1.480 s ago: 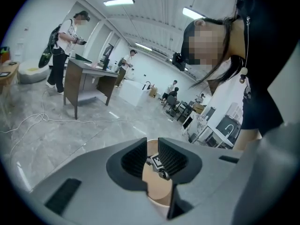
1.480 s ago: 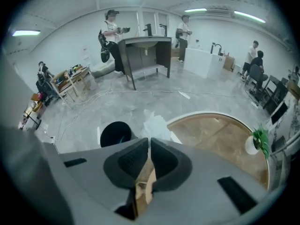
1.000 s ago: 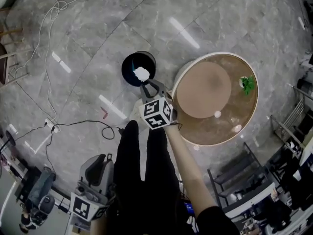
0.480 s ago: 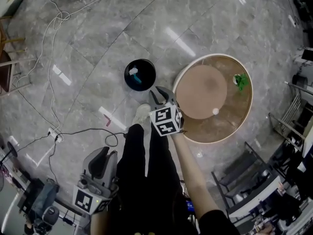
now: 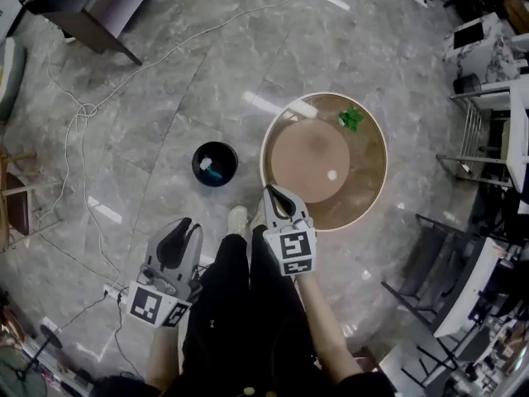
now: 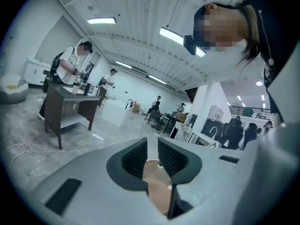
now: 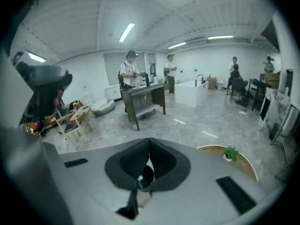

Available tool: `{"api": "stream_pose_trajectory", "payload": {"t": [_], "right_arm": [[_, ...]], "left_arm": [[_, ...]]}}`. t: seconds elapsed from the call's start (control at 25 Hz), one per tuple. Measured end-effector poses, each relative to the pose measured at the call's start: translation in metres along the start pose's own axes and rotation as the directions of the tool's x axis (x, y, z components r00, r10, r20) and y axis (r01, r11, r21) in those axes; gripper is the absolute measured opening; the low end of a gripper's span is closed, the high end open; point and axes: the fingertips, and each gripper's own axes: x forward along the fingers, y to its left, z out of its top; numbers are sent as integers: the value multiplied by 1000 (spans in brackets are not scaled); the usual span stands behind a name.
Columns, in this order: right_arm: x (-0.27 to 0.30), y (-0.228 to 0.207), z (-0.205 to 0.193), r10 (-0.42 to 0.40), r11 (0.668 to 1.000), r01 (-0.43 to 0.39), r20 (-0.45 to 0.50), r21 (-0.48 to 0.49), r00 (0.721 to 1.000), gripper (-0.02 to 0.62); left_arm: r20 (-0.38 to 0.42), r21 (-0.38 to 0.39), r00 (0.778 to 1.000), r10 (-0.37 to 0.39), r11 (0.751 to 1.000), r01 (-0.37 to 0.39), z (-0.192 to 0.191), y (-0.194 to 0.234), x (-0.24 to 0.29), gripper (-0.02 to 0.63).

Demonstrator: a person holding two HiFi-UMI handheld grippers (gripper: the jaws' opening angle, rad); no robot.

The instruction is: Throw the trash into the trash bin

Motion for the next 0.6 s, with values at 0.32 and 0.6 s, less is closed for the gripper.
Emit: {"api": "stream_pose_trajectory", "payload": {"t": [0.32, 0.6], "right_arm": [[-148, -22, 46, -185, 971, 138, 247, 196, 951, 3], [-270, -41, 76, -317, 937, 205, 440, 284, 840, 3]], "left_arm": [[-8, 103, 985, -174, 979, 174, 32, -67, 33, 72], [-65, 197, 960, -271, 940, 278, 44, -128, 52, 72]]}}
